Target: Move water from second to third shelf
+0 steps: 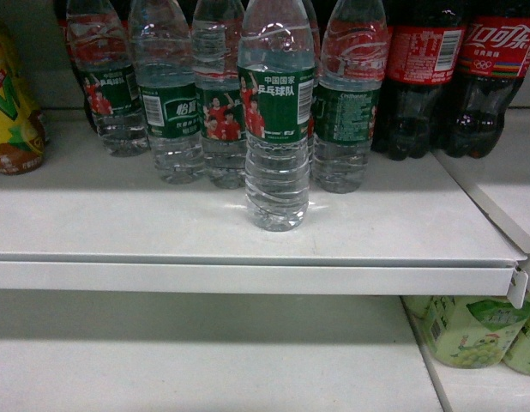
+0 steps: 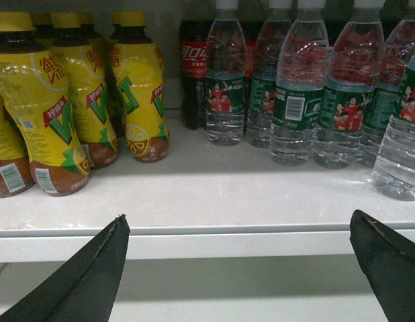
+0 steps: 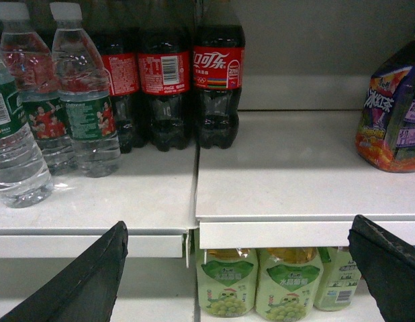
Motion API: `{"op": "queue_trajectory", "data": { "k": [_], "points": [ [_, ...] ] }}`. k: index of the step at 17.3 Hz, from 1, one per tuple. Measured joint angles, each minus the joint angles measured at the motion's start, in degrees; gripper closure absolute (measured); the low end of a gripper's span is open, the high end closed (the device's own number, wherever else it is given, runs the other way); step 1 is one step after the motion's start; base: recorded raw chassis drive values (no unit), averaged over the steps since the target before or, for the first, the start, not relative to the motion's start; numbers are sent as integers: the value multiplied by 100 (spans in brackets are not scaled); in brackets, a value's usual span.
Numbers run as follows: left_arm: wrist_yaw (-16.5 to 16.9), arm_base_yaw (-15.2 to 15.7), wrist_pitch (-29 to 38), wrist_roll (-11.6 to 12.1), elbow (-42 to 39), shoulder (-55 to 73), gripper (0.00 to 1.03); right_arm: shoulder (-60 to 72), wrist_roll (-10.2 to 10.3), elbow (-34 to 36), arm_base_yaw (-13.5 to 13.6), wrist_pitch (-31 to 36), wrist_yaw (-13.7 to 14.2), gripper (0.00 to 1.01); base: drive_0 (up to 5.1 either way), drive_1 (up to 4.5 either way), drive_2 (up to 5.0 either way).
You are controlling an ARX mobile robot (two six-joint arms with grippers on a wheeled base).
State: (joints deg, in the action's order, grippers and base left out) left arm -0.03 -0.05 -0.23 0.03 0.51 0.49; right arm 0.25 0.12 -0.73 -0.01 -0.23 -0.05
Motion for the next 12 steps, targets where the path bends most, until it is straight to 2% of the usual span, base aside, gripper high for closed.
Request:
{"op": "queue_trajectory", "data": {
  "k": [12],
  "points": [
    [0,0,0,0,0,0,5,0,0,0,0,0,0,3,0,0,0]
  ]
}}
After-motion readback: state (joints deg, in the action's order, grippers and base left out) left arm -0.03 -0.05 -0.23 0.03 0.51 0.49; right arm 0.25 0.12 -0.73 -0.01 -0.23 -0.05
